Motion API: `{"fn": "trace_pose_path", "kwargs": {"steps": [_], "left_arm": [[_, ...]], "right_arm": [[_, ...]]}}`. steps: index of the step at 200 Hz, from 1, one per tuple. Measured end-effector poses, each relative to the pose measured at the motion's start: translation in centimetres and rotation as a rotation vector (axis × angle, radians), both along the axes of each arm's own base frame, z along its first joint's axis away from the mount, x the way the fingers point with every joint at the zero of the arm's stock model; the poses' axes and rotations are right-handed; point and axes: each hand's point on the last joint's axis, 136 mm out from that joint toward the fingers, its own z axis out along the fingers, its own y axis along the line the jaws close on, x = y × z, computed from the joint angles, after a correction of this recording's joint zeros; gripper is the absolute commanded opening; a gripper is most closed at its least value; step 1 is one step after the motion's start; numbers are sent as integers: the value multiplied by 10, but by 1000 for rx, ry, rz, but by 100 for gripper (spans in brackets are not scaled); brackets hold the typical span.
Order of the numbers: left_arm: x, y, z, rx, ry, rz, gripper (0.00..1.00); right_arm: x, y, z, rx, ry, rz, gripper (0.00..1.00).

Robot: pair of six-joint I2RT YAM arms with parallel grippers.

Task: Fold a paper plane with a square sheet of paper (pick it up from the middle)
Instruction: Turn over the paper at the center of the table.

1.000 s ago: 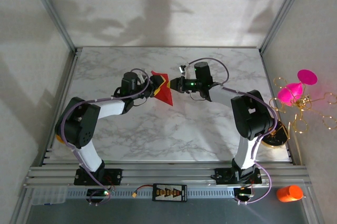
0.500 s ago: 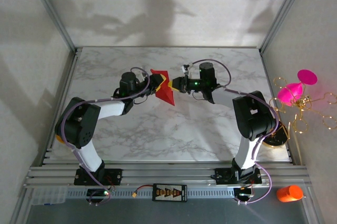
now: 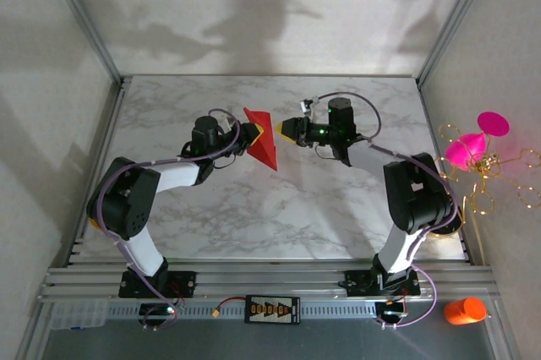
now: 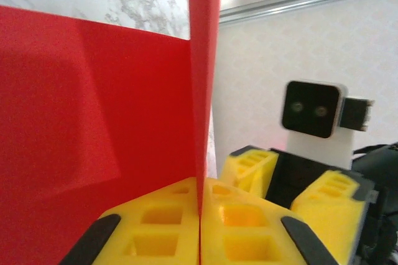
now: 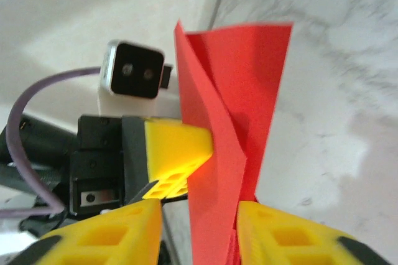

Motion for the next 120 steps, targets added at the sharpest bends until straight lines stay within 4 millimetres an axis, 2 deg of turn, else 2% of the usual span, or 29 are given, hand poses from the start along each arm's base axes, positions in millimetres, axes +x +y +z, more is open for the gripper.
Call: {"fn": "trace_pose_path", "kwargs": {"steps": [30, 62, 82, 120], "left_arm": [[6, 5, -3, 79, 14, 21, 6], [28, 16, -1, 287, 15, 90, 7], [41, 27, 12, 452, -5, 150, 8], [59, 42, 43, 771, -63, 267, 8]], "right_arm": [[13, -24, 6, -116, -90, -150, 54], [24, -54, 6, -277, -172, -313, 59], [29, -71, 3, -380, -210, -386, 65], [34, -99, 2, -526, -266, -485, 83]]}}
